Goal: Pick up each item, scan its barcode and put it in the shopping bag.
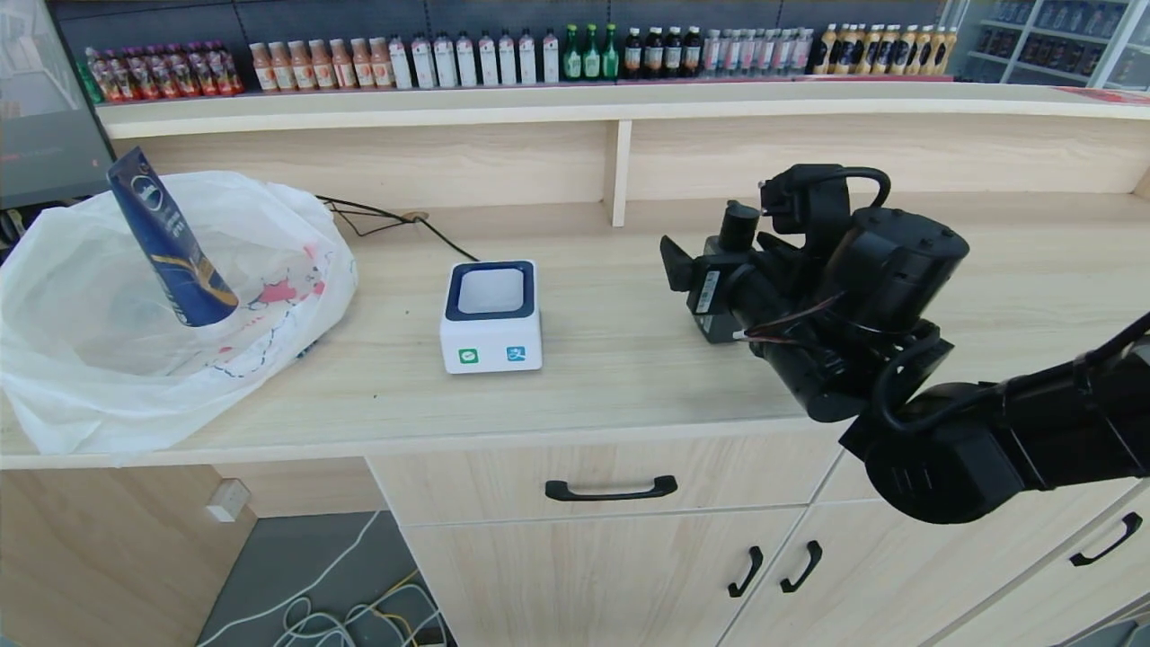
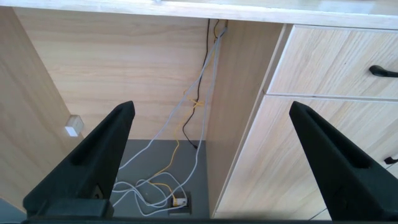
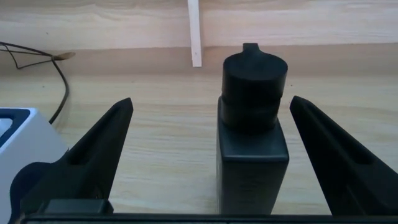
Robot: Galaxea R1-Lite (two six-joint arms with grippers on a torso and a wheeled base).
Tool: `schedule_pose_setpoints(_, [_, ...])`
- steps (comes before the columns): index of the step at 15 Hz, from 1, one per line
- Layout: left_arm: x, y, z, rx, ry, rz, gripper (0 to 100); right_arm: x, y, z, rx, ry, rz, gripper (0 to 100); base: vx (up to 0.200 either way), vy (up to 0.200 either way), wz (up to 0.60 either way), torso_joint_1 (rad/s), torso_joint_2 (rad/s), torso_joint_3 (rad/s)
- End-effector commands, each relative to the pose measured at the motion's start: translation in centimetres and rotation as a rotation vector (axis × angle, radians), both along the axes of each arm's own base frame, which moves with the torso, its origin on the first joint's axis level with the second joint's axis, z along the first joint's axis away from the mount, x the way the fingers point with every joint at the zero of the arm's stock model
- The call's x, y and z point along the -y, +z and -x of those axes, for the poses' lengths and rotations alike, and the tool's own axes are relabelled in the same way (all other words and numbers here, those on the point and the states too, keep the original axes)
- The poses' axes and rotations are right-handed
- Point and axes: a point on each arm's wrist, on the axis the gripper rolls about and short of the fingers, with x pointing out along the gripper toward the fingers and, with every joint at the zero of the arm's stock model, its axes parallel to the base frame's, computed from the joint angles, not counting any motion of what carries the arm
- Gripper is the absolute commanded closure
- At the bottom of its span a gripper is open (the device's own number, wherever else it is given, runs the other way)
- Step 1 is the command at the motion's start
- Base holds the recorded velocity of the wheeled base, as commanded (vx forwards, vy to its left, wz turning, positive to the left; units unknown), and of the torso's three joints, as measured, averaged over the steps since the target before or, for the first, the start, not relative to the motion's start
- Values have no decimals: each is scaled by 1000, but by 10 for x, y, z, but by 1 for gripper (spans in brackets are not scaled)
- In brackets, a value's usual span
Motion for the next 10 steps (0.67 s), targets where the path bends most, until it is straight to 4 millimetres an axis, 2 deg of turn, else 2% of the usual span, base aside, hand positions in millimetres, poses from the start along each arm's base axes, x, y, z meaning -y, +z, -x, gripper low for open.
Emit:
schedule_pose_setpoints(1, [0, 0, 0, 0, 0, 0, 0, 3, -6, -6, -14, -12, 4, 0, 0, 0, 0, 0, 0, 0])
schedule_pose_setpoints(10, [0, 0, 0, 0, 0, 0, 0, -3, -26, -18, -59, -9, -11, 0, 0, 0, 0, 0, 0, 0])
